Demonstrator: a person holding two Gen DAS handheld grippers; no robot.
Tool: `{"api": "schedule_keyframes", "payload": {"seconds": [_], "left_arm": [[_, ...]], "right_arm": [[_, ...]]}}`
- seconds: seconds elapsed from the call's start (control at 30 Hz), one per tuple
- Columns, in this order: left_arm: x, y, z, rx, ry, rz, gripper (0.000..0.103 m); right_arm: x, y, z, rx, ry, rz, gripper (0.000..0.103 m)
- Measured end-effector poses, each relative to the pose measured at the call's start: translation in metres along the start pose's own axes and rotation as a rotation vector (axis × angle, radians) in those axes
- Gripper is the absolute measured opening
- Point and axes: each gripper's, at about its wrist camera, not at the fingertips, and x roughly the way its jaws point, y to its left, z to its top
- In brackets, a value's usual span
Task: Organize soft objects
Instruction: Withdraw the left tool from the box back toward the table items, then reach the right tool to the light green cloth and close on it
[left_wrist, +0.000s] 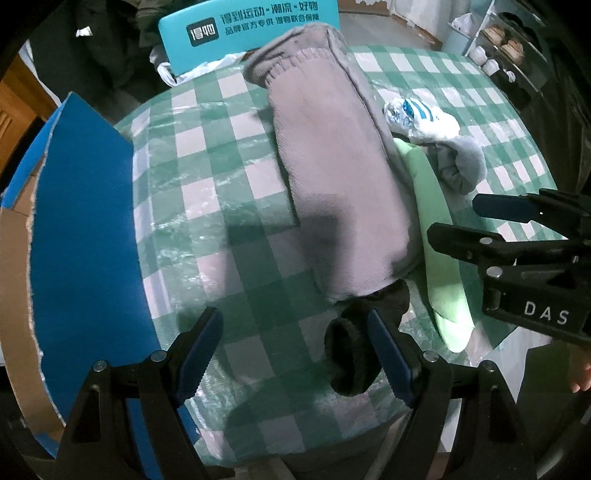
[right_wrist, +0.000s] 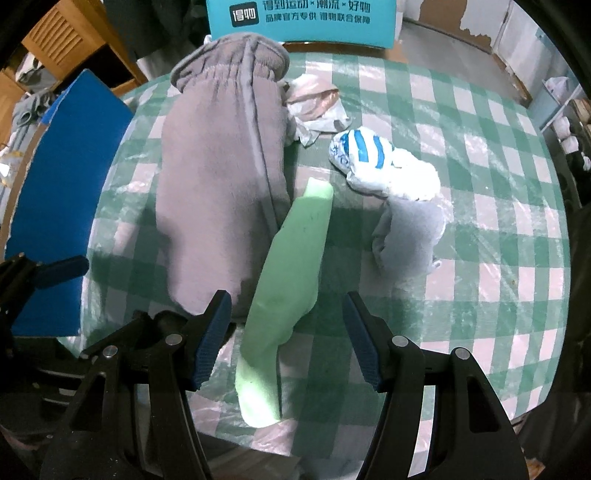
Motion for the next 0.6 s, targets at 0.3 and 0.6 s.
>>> {"api": "schedule_keyframes", "payload": {"seconds": [0.3,0.6], "left_arm": [[0.005,-0.004,0.001,0.006,0.015,-0.011,0.082],[0.005,-0.013,0.001,0.028,0.02,-0.034,0.082]], "right_arm": [[0.017,-0.004,-0.004,-0.01,0.042,0.006,0.038],[0.015,-0.011,-0.008,-0.025,0.056,-0.01,0.012]]}}
